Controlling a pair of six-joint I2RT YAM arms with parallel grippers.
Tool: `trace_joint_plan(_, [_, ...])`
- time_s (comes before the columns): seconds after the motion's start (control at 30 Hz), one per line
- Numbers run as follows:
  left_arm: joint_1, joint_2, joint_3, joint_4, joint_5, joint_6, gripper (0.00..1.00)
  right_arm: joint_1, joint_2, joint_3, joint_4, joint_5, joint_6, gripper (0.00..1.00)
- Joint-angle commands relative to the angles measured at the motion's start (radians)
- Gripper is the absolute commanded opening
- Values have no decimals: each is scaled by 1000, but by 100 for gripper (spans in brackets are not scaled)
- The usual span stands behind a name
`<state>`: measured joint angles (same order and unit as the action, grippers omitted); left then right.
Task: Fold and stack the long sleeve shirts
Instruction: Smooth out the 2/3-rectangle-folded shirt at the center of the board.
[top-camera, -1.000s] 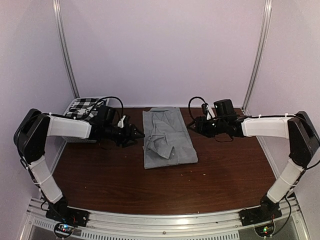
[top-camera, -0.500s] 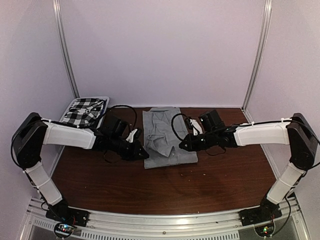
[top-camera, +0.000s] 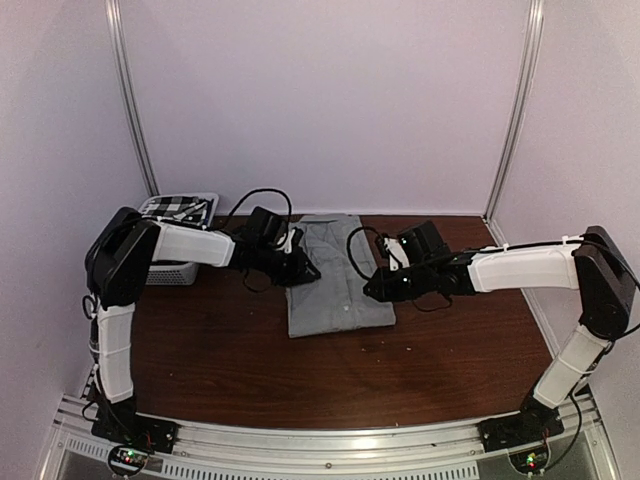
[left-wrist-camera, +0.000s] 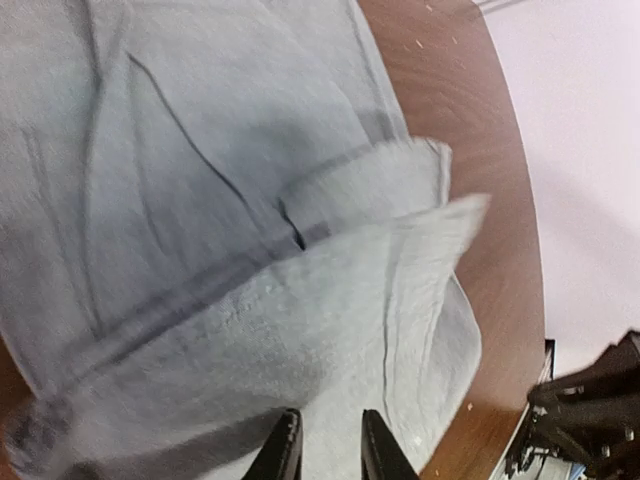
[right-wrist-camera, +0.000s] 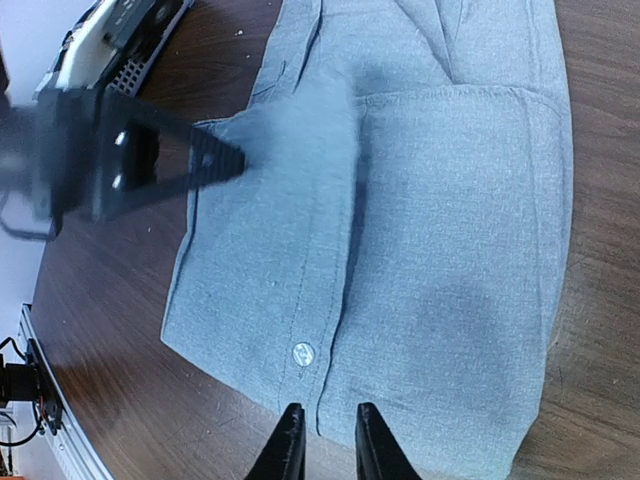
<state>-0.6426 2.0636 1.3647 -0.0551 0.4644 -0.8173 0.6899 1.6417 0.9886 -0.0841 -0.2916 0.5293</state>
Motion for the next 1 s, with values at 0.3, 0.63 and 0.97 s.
trace_joint_plan(0.3, [109, 124, 245, -68, -29, 17, 22, 42, 117, 181, -51, 85, -63, 27])
trace_joint_plan(0.63, [126, -51, 121, -90, -48, 58, 22, 57, 350, 433, -171, 223, -153, 27])
trace_joint_plan(0.97, [118, -116, -40, -59, 28, 82, 19, 53, 509, 577, -271, 345, -142, 30])
